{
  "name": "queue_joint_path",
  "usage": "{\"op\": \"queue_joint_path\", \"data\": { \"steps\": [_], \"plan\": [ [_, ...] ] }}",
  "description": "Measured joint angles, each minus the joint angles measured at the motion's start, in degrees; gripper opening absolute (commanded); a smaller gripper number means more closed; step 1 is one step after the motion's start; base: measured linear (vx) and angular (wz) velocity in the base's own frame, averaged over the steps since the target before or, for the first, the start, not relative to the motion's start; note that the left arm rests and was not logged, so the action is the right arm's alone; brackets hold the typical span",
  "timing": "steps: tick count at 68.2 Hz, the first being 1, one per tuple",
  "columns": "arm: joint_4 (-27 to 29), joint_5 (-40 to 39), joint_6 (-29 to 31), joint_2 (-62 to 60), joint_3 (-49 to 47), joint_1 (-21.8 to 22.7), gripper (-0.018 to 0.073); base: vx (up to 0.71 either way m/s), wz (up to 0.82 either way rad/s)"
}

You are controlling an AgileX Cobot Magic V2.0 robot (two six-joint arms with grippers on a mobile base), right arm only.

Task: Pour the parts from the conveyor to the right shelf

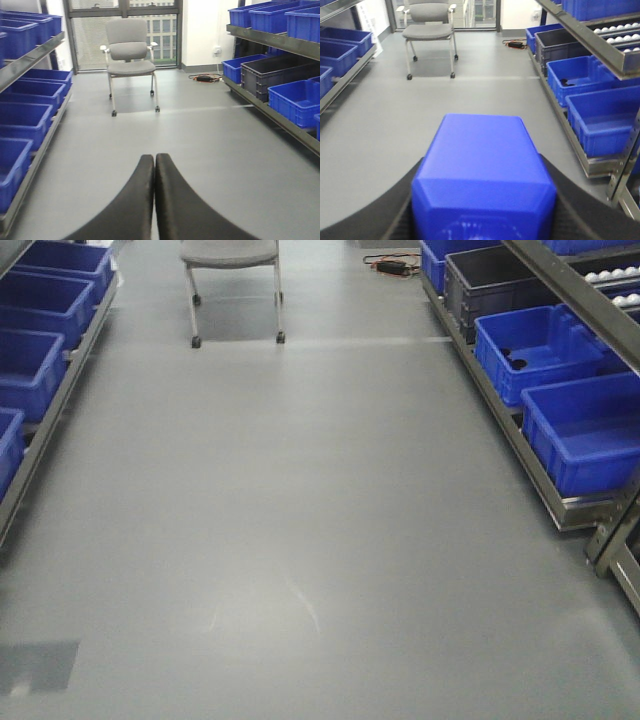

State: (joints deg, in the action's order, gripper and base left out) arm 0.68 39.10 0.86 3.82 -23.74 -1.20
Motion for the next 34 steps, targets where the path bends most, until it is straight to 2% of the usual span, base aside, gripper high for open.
{"op": "queue_joint_path", "data": {
  "steps": [16,34],
  "plan": [
    [0.0,0.0,0.0,0.0,0.0,0.0,-0.0006,0.49,0.08],
    [0.0,0.0,0.0,0.0,0.0,0.0,-0.0006,0.32,0.61]
  ]
}}
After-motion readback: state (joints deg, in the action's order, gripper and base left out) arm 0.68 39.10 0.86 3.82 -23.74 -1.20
